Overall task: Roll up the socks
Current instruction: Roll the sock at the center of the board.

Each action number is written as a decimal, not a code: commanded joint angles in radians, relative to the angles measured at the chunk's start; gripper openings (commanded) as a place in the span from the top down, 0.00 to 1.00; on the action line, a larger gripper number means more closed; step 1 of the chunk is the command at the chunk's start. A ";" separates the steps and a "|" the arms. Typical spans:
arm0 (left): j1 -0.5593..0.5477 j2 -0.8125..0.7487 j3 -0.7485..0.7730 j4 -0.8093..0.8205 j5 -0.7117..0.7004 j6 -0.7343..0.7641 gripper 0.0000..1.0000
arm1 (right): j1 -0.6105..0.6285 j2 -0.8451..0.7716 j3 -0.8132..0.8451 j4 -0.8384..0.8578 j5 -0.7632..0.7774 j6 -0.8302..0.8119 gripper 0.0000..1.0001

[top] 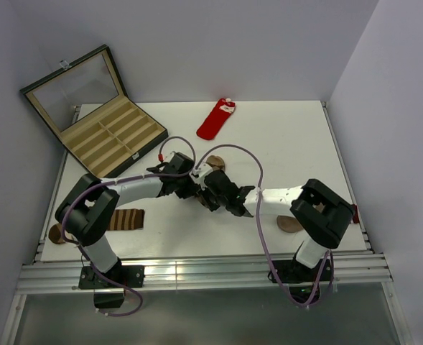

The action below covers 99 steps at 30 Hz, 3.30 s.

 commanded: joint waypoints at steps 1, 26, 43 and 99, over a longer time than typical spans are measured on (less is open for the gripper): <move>-0.017 -0.018 -0.008 -0.048 -0.029 -0.022 0.77 | -0.036 0.069 0.009 -0.104 -0.067 0.032 1.00; -0.003 -0.148 -0.129 0.042 -0.038 -0.069 0.33 | -0.429 0.382 0.043 0.197 -1.060 0.545 1.00; -0.008 -0.013 -0.097 0.001 0.014 -0.056 0.80 | -0.438 0.337 0.058 0.093 -0.934 0.474 0.93; -0.006 0.029 0.050 -0.070 -0.006 0.107 0.81 | -0.005 0.041 0.017 -0.079 -0.188 -0.015 1.00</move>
